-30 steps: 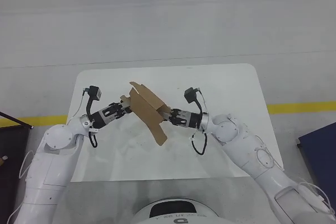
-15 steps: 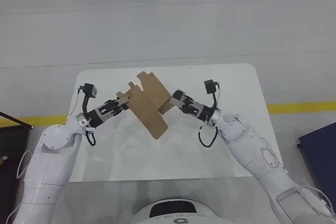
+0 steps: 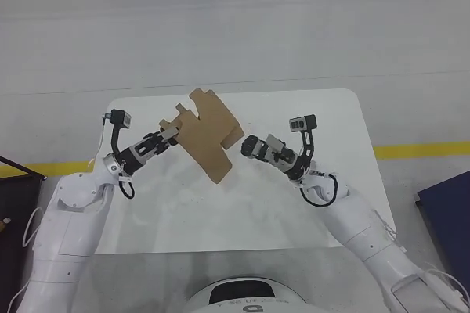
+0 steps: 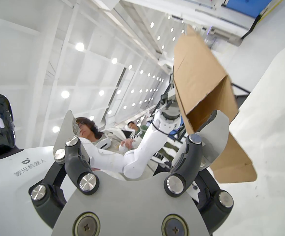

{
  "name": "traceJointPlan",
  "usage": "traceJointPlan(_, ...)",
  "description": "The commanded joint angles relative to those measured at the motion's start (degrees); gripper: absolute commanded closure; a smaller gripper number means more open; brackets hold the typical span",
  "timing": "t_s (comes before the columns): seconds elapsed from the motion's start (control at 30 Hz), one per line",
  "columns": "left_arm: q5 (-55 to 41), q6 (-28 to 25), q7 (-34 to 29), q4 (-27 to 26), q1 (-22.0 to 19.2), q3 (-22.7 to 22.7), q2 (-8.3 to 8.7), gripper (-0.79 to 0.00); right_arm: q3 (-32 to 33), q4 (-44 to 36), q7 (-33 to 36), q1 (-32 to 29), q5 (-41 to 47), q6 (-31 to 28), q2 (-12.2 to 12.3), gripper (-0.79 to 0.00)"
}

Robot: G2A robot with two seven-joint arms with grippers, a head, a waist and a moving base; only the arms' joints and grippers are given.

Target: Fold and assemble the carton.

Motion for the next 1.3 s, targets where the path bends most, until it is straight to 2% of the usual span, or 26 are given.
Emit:
traceJointPlan(0.0, 0.2, -0.1, 0.0, 0.0, -0.1, 0.1, 0.01, 0.000, -0.7, 0.9, 1.5, 0.7, -0.2, 0.7, -0.2, -0.785)
traceJointPlan(0.37, 0.2, -0.7, -0.5, -0.9, 0.5, 0.4, 0.10, 0.000, -4.3, 5.3, -0.6, 4.9, -4.0, 1.5, -2.2, -0.785)
traceJointPlan(0.5, 0.3, -0.8, -0.8, -1.3, 1.1, 0.4, 0.17, 0.000, -5.3, 5.8, -0.5, 5.8, -3.0, 1.4, -2.8, -0.751)
traceJointPlan(0.67, 0.2, -1.0, -0.9, -1.4, 1.4, 0.7, 0.19, 0.000, -5.9, 6.4, 0.2, 6.6, -0.2, 0.2, -3.6, -0.779)
traceJointPlan(0.83, 0.2, -1.0, -0.7, -1.3, 1.3, 0.9, 0.19, 0.000, -5.6, 6.9, 2.9, 7.1, 7.5, -0.6, -4.4, -0.723)
traceJointPlan(0.87, 0.2, -1.0, -0.6, -1.2, 1.2, 1.0, 0.19, 0.000, -5.5, 7.1, 3.7, 7.2, 8.9, -0.6, -4.5, -0.680)
traceJointPlan(0.97, 0.4, -1.3, -0.4, -1.1, 0.9, 1.0, 0.18, 0.000, -5.1, 9.1, 5.8, 7.9, 10.0, -0.2, -4.7, -0.637)
traceJointPlan(1.13, 0.2, -1.4, 0.2, -0.9, 0.3, 0.9, 0.19, 0.000, -5.2, 11.7, 10.5, 9.4, 6.8, 2.3, -4.7, -0.711)
traceJointPlan(1.23, 0.3, -1.4, 0.1, -0.7, 0.0, 0.9, 0.20, 0.000, -4.4, 12.6, 11.5, 9.7, 6.6, 1.7, -4.7, -0.693)
traceJointPlan(1.27, 0.3, -1.4, 0.1, -0.6, 0.0, 1.1, 0.18, 0.000, -4.3, 12.8, 11.6, 9.8, 6.4, 1.4, -4.7, -0.662)
